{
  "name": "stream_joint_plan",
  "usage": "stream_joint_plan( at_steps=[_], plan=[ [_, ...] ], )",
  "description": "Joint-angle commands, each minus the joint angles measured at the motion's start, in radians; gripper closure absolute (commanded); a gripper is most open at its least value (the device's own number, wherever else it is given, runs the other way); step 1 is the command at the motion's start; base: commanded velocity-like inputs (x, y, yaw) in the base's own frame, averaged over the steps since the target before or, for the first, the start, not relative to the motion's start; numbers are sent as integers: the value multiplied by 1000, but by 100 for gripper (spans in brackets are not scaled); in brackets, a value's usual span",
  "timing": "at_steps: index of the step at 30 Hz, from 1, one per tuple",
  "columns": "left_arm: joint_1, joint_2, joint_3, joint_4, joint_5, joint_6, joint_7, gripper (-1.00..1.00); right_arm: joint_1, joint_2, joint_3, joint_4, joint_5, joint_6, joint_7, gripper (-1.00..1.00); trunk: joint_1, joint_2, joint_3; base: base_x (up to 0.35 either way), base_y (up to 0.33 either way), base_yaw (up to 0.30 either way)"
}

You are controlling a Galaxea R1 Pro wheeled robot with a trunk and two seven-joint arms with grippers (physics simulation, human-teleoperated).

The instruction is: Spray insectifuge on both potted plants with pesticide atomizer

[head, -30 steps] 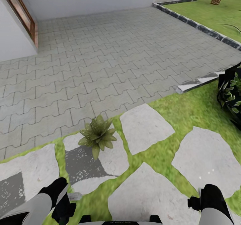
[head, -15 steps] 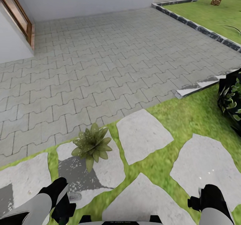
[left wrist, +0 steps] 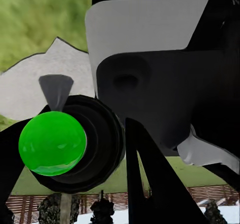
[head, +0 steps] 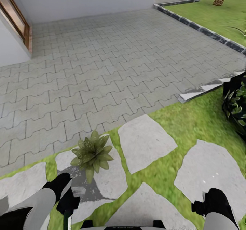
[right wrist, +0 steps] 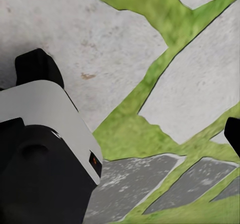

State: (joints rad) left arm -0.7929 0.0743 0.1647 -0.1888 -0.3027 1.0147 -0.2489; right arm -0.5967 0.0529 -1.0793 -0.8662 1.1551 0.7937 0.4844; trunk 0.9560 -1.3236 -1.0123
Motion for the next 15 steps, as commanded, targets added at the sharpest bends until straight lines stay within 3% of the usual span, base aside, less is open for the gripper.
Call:
stream_joint_plan(
  at_steps=[1, 7, 9, 13, 15],
  plan=[
    [-12, -1, 5, -2, -13, 4, -7, 100, -1, 1, -4, -2, 11, -1, 9, -100, 0, 0, 0, 3, 0, -227],
    [-97, -5, -3, -2, -15, 4, -9, 100, -1, 1, -4, -2, 11, -1, 8, -100, 0, 0, 4, 1, 0, -161],
    [-106, -23, -8, -1, -16, 4, -10, 100, -1, 1, -4, -2, 11, -1, 8, -100, 0, 0, 4, 0, 0, -18],
    [-114, -45, -112, -2, -17, 4, -13, 100, -1, 1, -4, -2, 11, -1, 8, -100, 0, 0, 4, 0, 0, -3],
    [-118, -48, -127, -2, -18, 4, -13, 100, -1, 1, -4, -2, 11, -1, 8, -100, 0, 0, 4, 0, 0, 0]
  ],
)
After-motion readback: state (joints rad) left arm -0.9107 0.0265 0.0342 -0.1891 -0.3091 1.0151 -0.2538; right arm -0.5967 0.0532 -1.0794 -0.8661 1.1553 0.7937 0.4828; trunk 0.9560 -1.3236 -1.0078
